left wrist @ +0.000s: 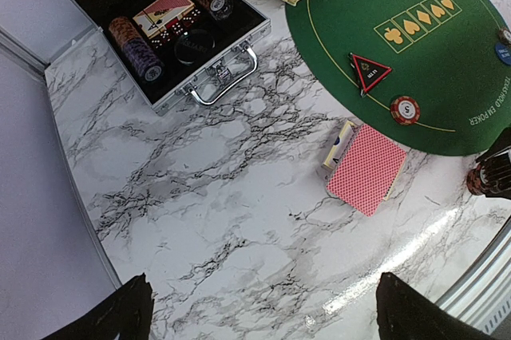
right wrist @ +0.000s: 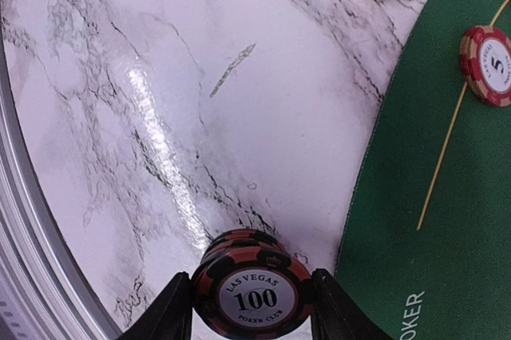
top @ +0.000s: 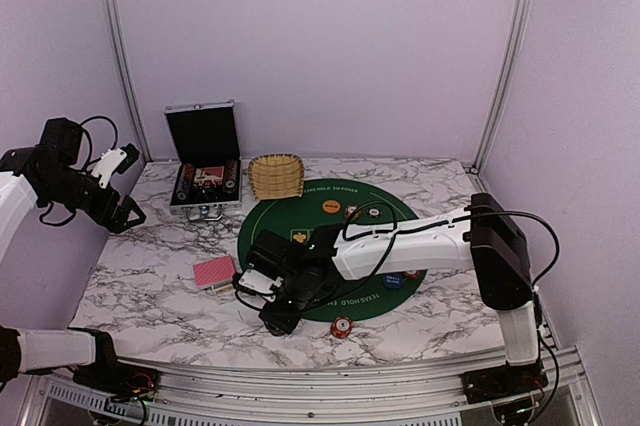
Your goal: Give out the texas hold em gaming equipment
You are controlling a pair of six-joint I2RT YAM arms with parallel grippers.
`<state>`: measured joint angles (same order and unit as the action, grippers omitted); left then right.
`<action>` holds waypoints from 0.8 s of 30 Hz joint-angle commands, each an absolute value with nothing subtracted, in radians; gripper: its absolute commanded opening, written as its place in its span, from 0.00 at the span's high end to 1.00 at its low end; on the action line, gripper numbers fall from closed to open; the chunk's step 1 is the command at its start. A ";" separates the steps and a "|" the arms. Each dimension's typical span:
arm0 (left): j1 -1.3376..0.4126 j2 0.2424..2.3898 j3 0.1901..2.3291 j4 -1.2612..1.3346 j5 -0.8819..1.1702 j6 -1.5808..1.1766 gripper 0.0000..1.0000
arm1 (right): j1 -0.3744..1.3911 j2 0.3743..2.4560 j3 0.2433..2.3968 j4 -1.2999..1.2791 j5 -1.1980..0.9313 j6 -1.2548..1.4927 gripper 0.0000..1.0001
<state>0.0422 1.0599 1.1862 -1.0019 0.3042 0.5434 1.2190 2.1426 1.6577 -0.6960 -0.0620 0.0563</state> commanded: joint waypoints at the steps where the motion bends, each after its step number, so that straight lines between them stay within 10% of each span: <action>1: 0.040 1.051 1.204 -1.038 0.301 0.550 0.01 | 1.213 2.141 1.673 -0.680 -0.047 0.070 0.53; 24: 0.040 1.055 1.218 -1.038 0.301 0.544 0.01 | 1.123 2.094 1.777 -0.724 -0.014 0.075 0.82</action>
